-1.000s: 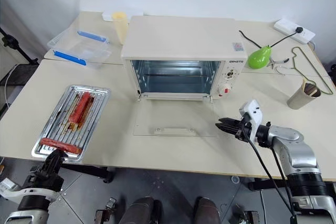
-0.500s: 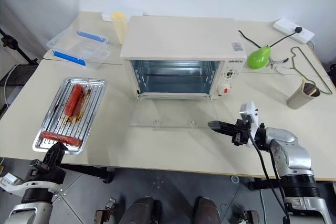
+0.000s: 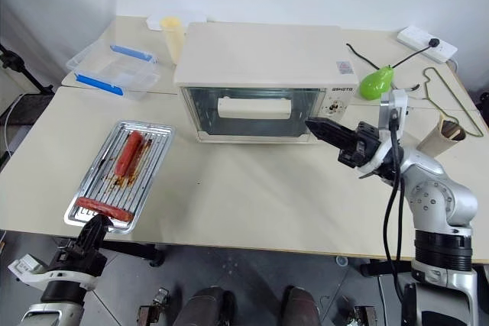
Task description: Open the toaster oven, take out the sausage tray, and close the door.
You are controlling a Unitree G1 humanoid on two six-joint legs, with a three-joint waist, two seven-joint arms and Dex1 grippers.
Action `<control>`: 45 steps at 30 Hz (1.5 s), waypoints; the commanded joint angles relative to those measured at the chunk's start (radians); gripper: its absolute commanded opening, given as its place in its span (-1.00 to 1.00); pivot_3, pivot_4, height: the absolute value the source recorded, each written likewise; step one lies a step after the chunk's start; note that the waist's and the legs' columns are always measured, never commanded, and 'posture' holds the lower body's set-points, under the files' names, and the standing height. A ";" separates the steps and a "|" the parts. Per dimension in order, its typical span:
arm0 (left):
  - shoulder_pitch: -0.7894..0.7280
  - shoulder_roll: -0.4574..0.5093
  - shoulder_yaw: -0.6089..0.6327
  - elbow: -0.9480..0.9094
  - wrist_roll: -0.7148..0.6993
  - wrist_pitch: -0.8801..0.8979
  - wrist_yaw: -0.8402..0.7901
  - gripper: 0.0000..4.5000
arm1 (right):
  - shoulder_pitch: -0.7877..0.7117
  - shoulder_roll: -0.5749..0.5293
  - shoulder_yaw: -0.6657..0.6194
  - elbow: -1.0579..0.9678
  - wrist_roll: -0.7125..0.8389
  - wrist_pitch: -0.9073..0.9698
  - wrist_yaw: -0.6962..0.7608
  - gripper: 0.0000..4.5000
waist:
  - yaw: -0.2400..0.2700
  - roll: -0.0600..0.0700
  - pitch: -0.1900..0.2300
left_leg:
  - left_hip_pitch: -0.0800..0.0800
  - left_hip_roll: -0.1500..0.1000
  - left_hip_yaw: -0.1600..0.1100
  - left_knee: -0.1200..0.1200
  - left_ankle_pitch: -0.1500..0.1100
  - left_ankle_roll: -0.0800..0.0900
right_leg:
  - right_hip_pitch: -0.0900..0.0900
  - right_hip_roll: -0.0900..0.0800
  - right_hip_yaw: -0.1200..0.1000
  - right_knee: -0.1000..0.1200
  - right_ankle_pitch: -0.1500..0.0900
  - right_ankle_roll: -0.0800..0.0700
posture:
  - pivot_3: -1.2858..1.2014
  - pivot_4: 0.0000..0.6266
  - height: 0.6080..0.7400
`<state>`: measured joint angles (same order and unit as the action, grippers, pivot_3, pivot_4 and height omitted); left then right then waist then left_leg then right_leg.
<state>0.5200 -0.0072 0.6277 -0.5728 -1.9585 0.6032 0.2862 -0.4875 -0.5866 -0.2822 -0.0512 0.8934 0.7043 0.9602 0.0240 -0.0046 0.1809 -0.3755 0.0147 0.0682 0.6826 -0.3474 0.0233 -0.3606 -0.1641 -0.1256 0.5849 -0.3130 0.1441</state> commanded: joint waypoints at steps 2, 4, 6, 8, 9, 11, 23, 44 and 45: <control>0.055 0.073 0.015 0.046 -0.014 0.105 -0.102 -1.00 | 0.028 -0.049 0.007 -0.101 0.016 0.031 0.019 -0.56 | 0.001 0.000 0.000 | 0.000 -0.001 0.000 0.000 -0.001 0.001 | 0.000 0.000 0.000 0.000 0.000 0.000 | 0.03 -0.52 1.00; 0.080 0.173 0.037 0.140 -0.014 0.207 -0.180 -1.00 | 0.135 -0.087 -0.007 -0.171 -0.079 -0.107 0.091 -0.27 | 0.006 0.000 0.000 | 0.000 -0.001 0.000 0.000 -0.001 0.002 | 0.000 0.000 0.000 0.000 0.000 0.000 | 0.03 -0.52 1.00; 0.084 0.241 0.054 0.214 -0.014 0.281 -0.244 -1.00 | 0.228 -0.134 -0.024 -0.216 -0.124 -0.196 0.182 0.03 | 0.008 0.000 0.000 | -0.001 -0.003 -0.003 0.000 -0.002 0.002 | 0.000 0.002 0.000 0.001 0.000 0.000 | 0.03 -0.52 1.00; 0.080 0.299 0.061 0.273 -0.014 0.341 -0.290 -1.00 | 0.292 -0.121 -0.072 -0.225 -0.123 -0.288 0.231 0.32 | 0.004 0.000 0.000 | -0.001 -0.004 -0.002 0.000 -0.003 0.003 | 0.000 0.002 0.000 0.000 0.000 0.000 | 0.03 -0.52 1.00; 0.079 0.337 0.059 0.301 -0.014 0.376 -0.315 -1.00 | 0.325 -0.106 -0.097 -0.220 -0.127 -0.349 0.258 0.48 | 0.002 0.000 0.000 | -0.001 -0.004 -0.001 0.000 -0.003 0.003 | 0.000 0.002 0.000 -0.001 0.000 0.000 | 0.03 -0.52 1.00; 0.072 0.412 0.045 0.352 -0.014 0.432 -0.342 -1.00 | 0.379 -0.100 -0.117 -0.207 -0.150 -0.433 0.300 0.79 | -0.001 0.000 0.000 | 0.001 -0.003 0.002 0.000 -0.003 0.003 | 0.001 0.002 0.001 -0.001 0.000 0.000 | 0.03 -0.52 1.00; -0.256 0.727 -0.187 0.573 -0.014 0.588 -0.354 -1.00 | 0.523 -0.111 -0.140 -0.146 -0.211 -0.635 0.401 0.97 | -0.001 0.006 0.002 | 0.006 0.001 0.003 -0.001 -0.001 -0.001 | -0.001 0.002 0.010 0.007 0.000 -0.001 | 0.03 -0.52 1.00; -0.734 0.734 -0.462 0.511 -0.014 0.640 -0.215 -1.00 | 0.726 -0.096 -0.171 -0.199 -0.217 -0.716 0.333 0.97 | 0.088 0.016 0.005 | 0.001 -0.019 -0.013 -0.001 0.007 0.000 | 0.001 -0.006 0.025 0.005 0.001 0.002 | 0.03 -0.52 1.00; -0.714 0.746 -0.449 0.501 -0.014 0.647 -0.229 -1.00 | 0.730 -0.095 -0.169 -0.199 -0.217 -0.718 0.331 0.97 | 0.088 0.016 0.005 | 0.000 -0.019 -0.015 -0.001 0.007 0.000 | 0.001 -0.007 0.025 0.005 0.001 0.002 | 0.03 -0.52 1.00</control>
<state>-0.1431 0.7360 0.1114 0.0113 -1.9277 1.2797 0.1237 0.2314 -0.6901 -0.4191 -0.2230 0.6629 0.0040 1.2942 0.1120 0.0116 0.1854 -0.3760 -0.0052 0.0529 0.6815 -0.3400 0.0230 -0.3595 -0.1709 -0.1009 0.5896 -0.3120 0.1458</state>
